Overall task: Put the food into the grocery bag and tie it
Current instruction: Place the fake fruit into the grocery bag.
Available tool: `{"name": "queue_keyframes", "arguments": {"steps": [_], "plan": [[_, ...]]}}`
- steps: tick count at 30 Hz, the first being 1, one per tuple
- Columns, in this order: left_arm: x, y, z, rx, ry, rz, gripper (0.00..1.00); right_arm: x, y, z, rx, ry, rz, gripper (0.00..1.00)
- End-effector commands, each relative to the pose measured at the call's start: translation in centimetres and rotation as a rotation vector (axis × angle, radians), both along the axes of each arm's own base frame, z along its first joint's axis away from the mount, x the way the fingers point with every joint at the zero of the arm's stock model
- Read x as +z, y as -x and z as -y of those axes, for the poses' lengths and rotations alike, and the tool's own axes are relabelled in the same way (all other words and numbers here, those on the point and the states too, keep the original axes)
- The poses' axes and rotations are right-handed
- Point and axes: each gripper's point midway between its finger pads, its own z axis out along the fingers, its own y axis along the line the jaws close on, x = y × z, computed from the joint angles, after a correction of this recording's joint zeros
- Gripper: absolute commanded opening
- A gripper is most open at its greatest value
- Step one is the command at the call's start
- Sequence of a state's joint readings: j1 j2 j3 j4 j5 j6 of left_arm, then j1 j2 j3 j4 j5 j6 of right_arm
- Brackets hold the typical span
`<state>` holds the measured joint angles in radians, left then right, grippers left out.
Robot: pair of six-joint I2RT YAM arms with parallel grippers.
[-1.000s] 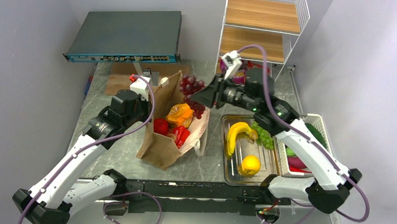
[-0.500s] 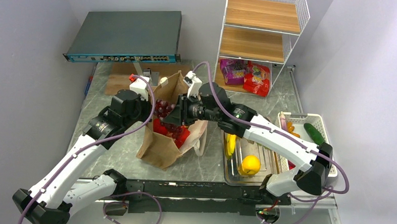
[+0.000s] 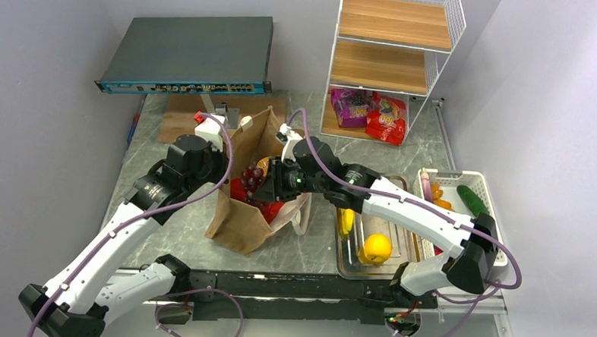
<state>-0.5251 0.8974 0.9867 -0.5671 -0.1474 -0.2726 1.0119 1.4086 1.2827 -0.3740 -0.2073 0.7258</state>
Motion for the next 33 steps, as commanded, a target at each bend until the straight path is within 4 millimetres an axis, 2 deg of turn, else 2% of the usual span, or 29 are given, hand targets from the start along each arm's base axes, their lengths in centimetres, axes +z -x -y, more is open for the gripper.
{"name": "queue_keyframes", "arguments": {"steps": [1,5,13,18,24,29,33], "plan": [[2.5,-0.6,-0.1,0.008,0.022,0.096,0.00,1.1,0.6,1.2,-0.017,-0.021,0.021,0.01],[2.5,-0.6,-0.2,0.011,0.023,0.097,0.00,0.2,0.9,0.4,0.008,-0.028,-0.013,0.01],[2.5,-0.5,-0.4,0.017,0.018,0.101,0.00,-1.1,1.3,-2.9,0.079,-0.015,-0.048,0.01],[2.6,-0.5,-0.4,0.017,0.019,0.105,0.00,-2.1,1.1,-4.1,0.092,0.003,-0.057,0.02],[2.8,-0.5,-0.4,0.017,0.022,0.109,0.00,-2.8,1.3,-4.5,0.112,0.012,-0.084,0.22],[2.8,-0.4,-0.4,0.017,0.022,0.109,0.00,-2.9,1.1,-4.4,0.102,0.059,-0.089,0.51],[2.7,-0.4,-0.4,0.016,0.020,0.106,0.00,-1.4,-0.3,-2.9,0.039,0.149,-0.022,0.76]]}}
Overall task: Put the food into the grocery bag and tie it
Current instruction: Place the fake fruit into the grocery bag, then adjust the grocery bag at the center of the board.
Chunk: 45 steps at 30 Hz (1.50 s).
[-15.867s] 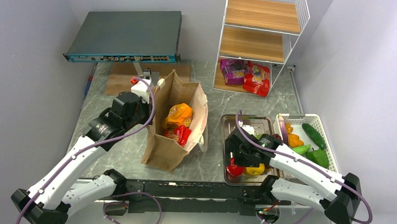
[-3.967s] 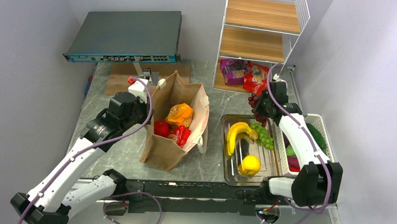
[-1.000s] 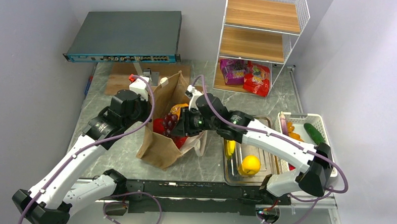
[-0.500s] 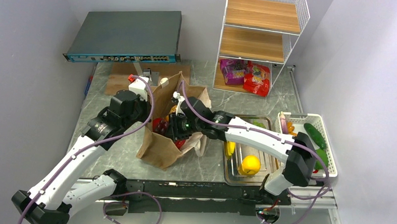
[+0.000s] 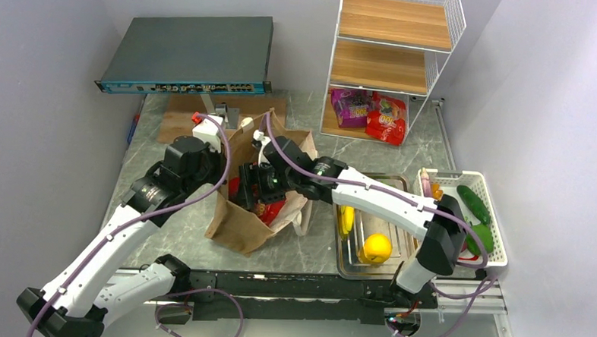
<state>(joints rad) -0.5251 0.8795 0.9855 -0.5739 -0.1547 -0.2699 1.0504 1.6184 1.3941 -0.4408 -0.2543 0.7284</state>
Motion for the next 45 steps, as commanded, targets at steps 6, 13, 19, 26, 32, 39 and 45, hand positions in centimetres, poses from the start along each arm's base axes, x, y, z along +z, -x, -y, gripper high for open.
{"name": "queue_keyframes", "arguments": {"steps": [6,13,19,26,32,39,45], "plan": [[2.4,-0.7,-0.2,0.012,0.020,0.097,0.00,7.7,-4.2,5.4,-0.199,0.146,0.283,0.95],[2.4,-0.7,-0.1,0.010,0.021,0.095,0.00,9.6,-5.6,13.5,-0.460,0.250,0.385,1.00],[2.4,-0.7,0.0,0.008,0.023,0.095,0.00,6.3,-5.0,18.6,-0.556,0.332,0.342,1.00],[2.2,-0.7,0.0,0.007,0.020,0.089,0.00,3.0,-4.4,17.9,-0.521,0.304,0.281,0.97],[2.0,-0.8,0.0,0.008,0.018,0.083,0.00,1.5,-5.4,15.6,-0.477,0.298,0.285,0.89],[2.2,-0.7,-0.1,0.011,0.018,0.088,0.00,0.0,-6.5,13.5,-0.435,0.321,0.281,0.66],[2.3,-0.7,-0.1,0.010,0.021,0.092,0.00,1.0,-7.4,13.9,-0.454,0.336,0.321,0.21]]}}
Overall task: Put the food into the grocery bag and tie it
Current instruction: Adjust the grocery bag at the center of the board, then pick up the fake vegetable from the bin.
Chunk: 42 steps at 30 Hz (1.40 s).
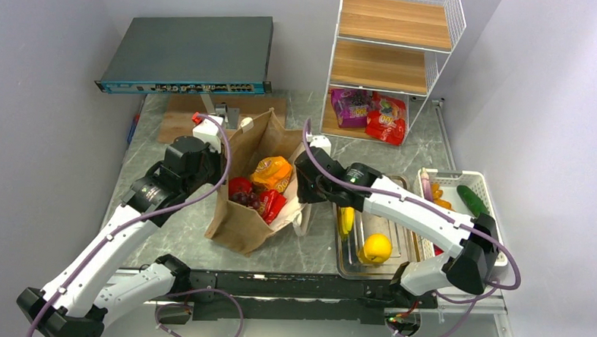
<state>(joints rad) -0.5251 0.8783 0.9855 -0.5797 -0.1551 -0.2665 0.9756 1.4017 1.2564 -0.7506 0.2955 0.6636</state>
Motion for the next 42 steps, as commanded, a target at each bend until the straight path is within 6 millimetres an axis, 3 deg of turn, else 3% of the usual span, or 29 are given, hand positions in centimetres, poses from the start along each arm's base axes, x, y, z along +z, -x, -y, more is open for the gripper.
{"name": "queue_keyframes", "arguments": {"steps": [1,4,9,18,21,24,27,31,35,37,42], "plan": [[2.4,-0.8,0.0,0.012,0.026,0.095,0.00,4.1,-1.6,-0.6,-0.010,-0.067,0.101,0.16],[2.4,-0.7,0.0,0.009,0.027,0.097,0.00,5.4,-1.9,-0.3,-0.012,-0.056,0.130,0.00],[2.4,-0.7,-0.1,0.012,0.026,0.099,0.00,7.3,-1.8,-1.0,0.040,-0.095,0.163,0.00],[2.2,-0.8,0.0,0.011,0.022,0.091,0.00,13.6,-2.3,-2.5,0.103,-0.215,0.278,0.00],[2.3,-0.8,-0.1,0.013,0.019,0.093,0.00,13.5,-2.5,-2.5,0.104,-0.204,0.289,0.00],[2.2,-0.9,-0.1,0.014,0.018,0.091,0.00,11.7,-2.5,-2.2,0.101,-0.165,0.261,0.00],[2.2,-0.8,0.0,0.011,0.019,0.090,0.00,10.0,-2.3,-1.4,0.080,-0.114,0.230,0.16],[2.3,-0.8,0.1,0.004,0.024,0.091,0.00,9.0,-2.2,-0.9,0.077,-0.084,0.219,0.63],[2.5,-0.7,0.1,0.004,0.026,0.095,0.00,9.3,-3.2,0.1,0.026,-0.040,0.242,0.91],[2.5,-0.7,0.0,0.005,0.028,0.098,0.00,9.7,-4.1,1.2,-0.025,-0.012,0.268,0.99],[2.5,-0.6,0.1,0.001,0.032,0.098,0.00,10.4,-7.2,5.6,-0.158,-0.057,0.270,1.00]]}}
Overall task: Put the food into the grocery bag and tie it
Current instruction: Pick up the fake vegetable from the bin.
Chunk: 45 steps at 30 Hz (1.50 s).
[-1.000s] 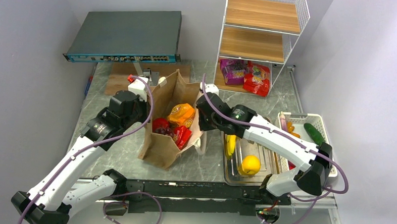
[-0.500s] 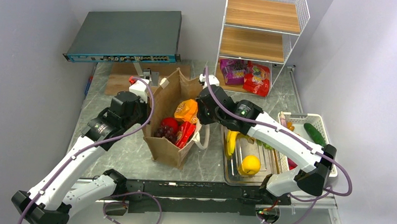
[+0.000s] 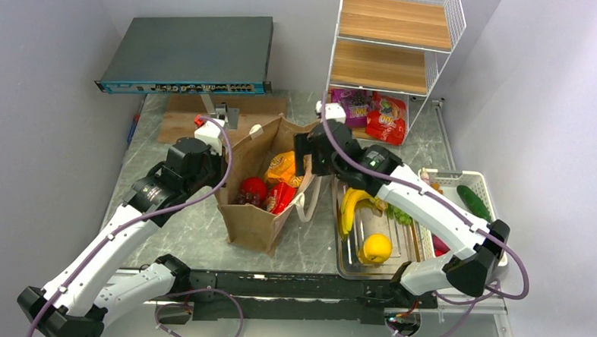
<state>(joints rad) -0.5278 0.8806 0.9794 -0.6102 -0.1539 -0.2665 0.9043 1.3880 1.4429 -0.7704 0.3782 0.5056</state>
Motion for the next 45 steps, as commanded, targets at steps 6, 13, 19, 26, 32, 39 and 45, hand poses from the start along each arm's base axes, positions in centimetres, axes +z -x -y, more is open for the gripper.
{"name": "queue_keyframes", "arguments": {"steps": [6,13,19,26,32,39,45], "plan": [[3.0,-1.2,0.5,-0.001,0.045,0.116,0.00,3.9,-4.4,12.4,-0.346,-0.067,0.168,1.00],[2.8,-1.3,0.5,-0.001,0.044,0.111,0.00,1.5,-4.1,21.6,-0.598,0.051,0.209,1.00],[3.1,-1.2,0.4,0.003,0.046,0.120,0.00,-2.3,-4.0,27.4,-0.785,0.118,0.159,1.00],[3.1,-1.1,0.4,0.001,0.046,0.120,0.00,-6.0,-4.5,32.4,-0.918,0.148,0.082,1.00],[3.2,-1.1,0.3,0.004,0.044,0.125,0.00,-8.3,-5.2,35.1,-0.961,0.139,0.028,0.98],[3.1,-1.1,0.4,0.002,0.042,0.120,0.00,-10.3,-6.9,36.4,-0.975,0.068,-0.027,0.96],[3.2,-1.2,0.3,0.006,0.040,0.123,0.00,-12.6,-7.8,37.4,-1.017,0.039,-0.067,0.93]]}}
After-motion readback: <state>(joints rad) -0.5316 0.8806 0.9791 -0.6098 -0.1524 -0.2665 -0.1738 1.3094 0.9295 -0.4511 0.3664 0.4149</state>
